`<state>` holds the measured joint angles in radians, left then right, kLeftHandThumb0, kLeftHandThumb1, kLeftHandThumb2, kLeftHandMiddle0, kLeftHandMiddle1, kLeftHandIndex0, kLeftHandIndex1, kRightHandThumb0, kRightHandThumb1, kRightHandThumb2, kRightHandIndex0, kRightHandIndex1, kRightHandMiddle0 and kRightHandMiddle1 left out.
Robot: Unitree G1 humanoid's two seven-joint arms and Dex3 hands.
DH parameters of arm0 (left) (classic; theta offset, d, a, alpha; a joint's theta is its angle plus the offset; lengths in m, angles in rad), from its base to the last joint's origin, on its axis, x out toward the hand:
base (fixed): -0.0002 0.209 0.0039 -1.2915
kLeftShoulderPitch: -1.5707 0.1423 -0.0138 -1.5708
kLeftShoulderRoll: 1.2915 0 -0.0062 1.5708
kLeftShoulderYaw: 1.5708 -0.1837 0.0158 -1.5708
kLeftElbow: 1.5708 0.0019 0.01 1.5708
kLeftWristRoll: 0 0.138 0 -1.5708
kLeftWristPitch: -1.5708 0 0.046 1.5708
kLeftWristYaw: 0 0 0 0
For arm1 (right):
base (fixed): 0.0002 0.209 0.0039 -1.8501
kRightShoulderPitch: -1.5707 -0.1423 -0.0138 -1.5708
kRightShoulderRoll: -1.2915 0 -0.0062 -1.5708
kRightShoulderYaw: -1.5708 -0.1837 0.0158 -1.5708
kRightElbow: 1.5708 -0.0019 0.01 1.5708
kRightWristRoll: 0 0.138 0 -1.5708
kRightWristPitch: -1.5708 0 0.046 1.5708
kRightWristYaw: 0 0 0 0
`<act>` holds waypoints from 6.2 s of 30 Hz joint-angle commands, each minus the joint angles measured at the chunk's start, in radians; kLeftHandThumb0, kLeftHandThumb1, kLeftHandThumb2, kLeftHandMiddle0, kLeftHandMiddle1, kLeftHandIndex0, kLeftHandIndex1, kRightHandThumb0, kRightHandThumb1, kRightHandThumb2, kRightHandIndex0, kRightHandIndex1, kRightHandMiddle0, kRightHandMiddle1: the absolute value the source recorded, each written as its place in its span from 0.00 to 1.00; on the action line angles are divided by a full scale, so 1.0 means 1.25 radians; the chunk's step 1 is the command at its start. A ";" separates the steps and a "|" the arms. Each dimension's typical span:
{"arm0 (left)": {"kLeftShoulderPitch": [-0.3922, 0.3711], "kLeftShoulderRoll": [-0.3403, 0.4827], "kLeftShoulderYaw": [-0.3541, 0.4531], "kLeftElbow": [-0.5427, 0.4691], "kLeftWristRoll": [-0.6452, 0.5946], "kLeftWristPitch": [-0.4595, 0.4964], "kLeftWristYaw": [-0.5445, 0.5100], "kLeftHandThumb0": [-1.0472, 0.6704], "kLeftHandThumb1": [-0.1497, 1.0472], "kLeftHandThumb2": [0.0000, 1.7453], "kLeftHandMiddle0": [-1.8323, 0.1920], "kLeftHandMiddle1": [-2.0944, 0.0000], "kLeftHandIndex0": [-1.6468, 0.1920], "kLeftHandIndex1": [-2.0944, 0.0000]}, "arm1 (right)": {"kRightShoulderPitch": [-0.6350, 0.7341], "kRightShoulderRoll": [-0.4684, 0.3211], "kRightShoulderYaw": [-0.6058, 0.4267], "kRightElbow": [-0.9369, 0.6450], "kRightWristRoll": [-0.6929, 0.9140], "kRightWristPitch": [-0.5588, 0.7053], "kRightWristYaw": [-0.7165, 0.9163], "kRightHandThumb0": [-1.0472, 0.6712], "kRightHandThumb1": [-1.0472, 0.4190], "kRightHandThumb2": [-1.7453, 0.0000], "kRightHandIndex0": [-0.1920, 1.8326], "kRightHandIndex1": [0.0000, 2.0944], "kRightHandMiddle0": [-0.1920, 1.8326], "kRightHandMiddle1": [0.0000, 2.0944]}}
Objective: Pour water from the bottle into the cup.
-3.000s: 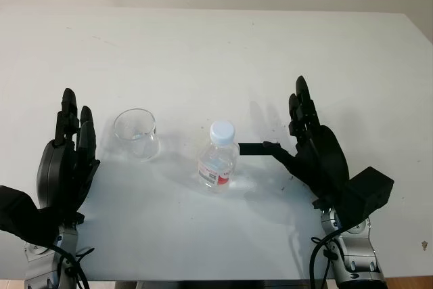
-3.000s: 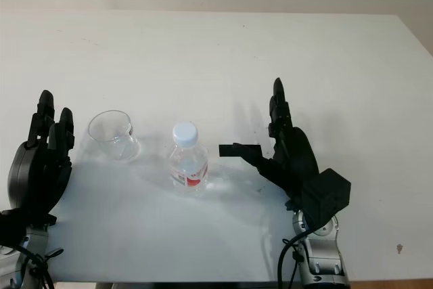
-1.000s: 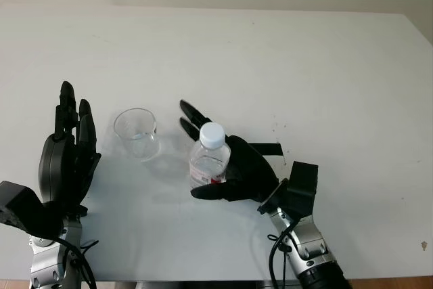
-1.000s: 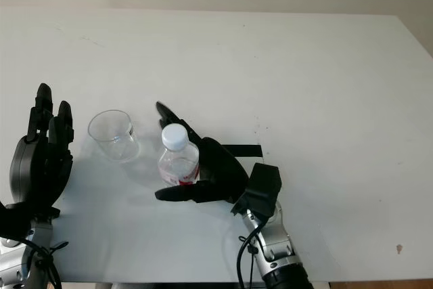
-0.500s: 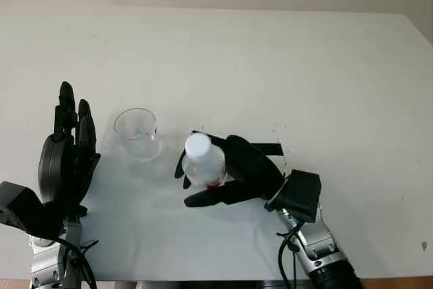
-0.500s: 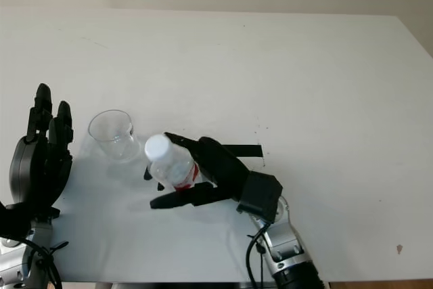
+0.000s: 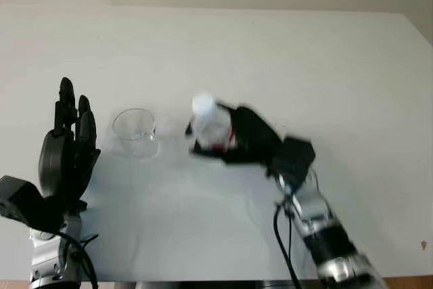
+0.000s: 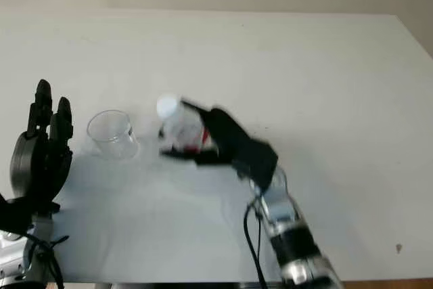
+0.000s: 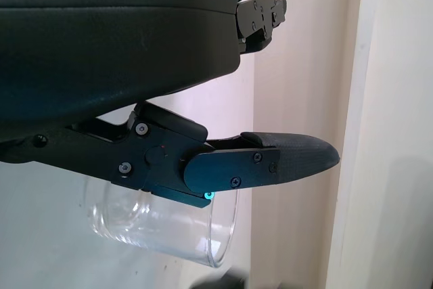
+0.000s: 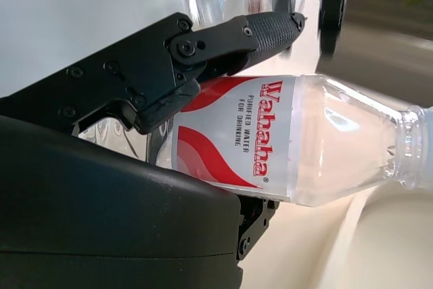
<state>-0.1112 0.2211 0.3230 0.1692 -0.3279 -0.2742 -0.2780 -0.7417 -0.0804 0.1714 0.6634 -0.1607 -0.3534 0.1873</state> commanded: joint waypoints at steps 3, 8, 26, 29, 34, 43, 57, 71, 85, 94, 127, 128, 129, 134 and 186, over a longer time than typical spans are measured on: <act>0.001 -0.008 -0.005 -0.010 0.004 0.006 0.012 0.17 1.00 0.27 0.99 0.97 0.99 0.98 | -0.182 0.014 0.027 0.173 -0.096 -0.053 -0.123 0.39 0.00 0.76 0.72 1.00 0.54 1.00; 0.003 -0.016 -0.011 -0.012 0.010 0.006 0.022 0.16 1.00 0.27 0.99 0.98 0.99 0.98 | -0.311 0.012 0.080 0.334 -0.201 -0.092 -0.244 0.39 0.00 0.77 0.71 1.00 0.54 1.00; 0.017 -0.029 -0.009 -0.013 0.014 -0.012 0.028 0.15 1.00 0.26 0.99 0.98 1.00 0.98 | -0.463 -0.031 0.377 0.484 -0.580 -0.079 -0.594 0.37 0.00 0.81 0.68 1.00 0.44 1.00; 0.017 -0.027 -0.008 -0.009 0.015 -0.012 0.026 0.15 1.00 0.26 0.99 0.98 1.00 0.98 | -0.475 -0.041 0.401 0.492 -0.607 -0.078 -0.627 0.37 0.00 0.80 0.69 1.00 0.43 1.00; 0.012 -0.028 -0.007 -0.001 0.012 -0.016 0.023 0.16 1.00 0.26 0.99 0.97 0.99 0.98 | -0.492 -0.059 0.440 0.500 -0.648 -0.076 -0.696 0.36 0.00 0.79 0.67 1.00 0.39 1.00; 0.010 -0.027 -0.007 0.002 0.013 -0.014 0.023 0.16 1.00 0.26 0.99 0.97 0.99 0.97 | -0.519 -0.071 0.516 0.509 -0.727 -0.072 -0.824 0.35 0.00 0.84 0.71 1.00 0.45 1.00; 0.005 -0.030 -0.012 0.012 0.022 -0.025 0.025 0.16 1.00 0.27 0.99 0.98 0.99 0.98 | -0.546 -0.063 0.560 0.509 -0.757 -0.085 -0.914 0.34 0.00 0.95 0.68 1.00 0.38 1.00; 0.007 -0.031 -0.012 0.008 0.021 -0.024 0.025 0.15 1.00 0.27 0.99 0.98 0.99 0.98 | -0.567 -0.061 0.642 0.518 -0.843 -0.021 -1.016 0.33 0.04 0.97 0.69 1.00 0.38 0.85; 0.010 -0.035 -0.012 0.006 0.022 -0.023 0.029 0.15 1.00 0.26 0.98 0.97 0.99 0.98 | -0.548 -0.053 0.606 0.515 -0.782 -0.054 -0.998 0.32 0.02 0.97 0.69 1.00 0.36 0.79; 0.014 -0.031 -0.009 0.008 0.020 -0.026 0.025 0.15 1.00 0.26 0.98 0.97 0.99 0.98 | -0.455 -0.046 0.303 0.497 -0.407 -0.180 -0.652 0.37 0.00 0.81 0.72 1.00 0.60 1.00; -0.017 -0.004 0.010 0.064 -0.013 -0.023 -0.041 0.17 1.00 0.27 1.00 1.00 1.00 1.00 | 0.157 -0.119 -0.204 -0.410 0.302 0.444 0.099 0.40 0.00 0.71 0.69 1.00 0.57 1.00; -0.017 -0.004 0.011 0.064 -0.015 -0.023 -0.041 0.16 1.00 0.27 1.00 1.00 1.00 1.00 | 0.171 -0.115 -0.209 -0.428 0.308 0.457 0.093 0.40 0.00 0.71 0.69 1.00 0.56 1.00; -0.017 -0.005 0.011 0.064 -0.016 -0.023 -0.041 0.16 1.00 0.27 1.00 1.00 1.00 1.00 | 0.180 -0.112 -0.212 -0.441 0.311 0.468 0.088 0.39 0.00 0.71 0.68 1.00 0.55 1.00; -0.007 -0.006 0.013 0.054 -0.015 -0.021 -0.035 0.16 1.00 0.28 1.00 1.00 1.00 1.00 | 0.253 -0.087 -0.207 -0.503 0.297 0.465 0.046 0.38 0.00 0.73 0.67 1.00 0.53 1.00; 0.008 0.007 0.030 0.037 -0.041 -0.014 -0.058 0.18 1.00 0.32 1.00 1.00 1.00 1.00 | 0.393 -0.049 -0.179 -0.318 0.262 0.273 0.122 0.27 0.00 0.81 0.17 0.61 0.09 0.80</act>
<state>-0.1207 0.2316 0.3577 0.2048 -0.3781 -0.2909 -0.3463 -0.2807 -0.1455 -0.0518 0.2414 0.1680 -0.0063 0.3365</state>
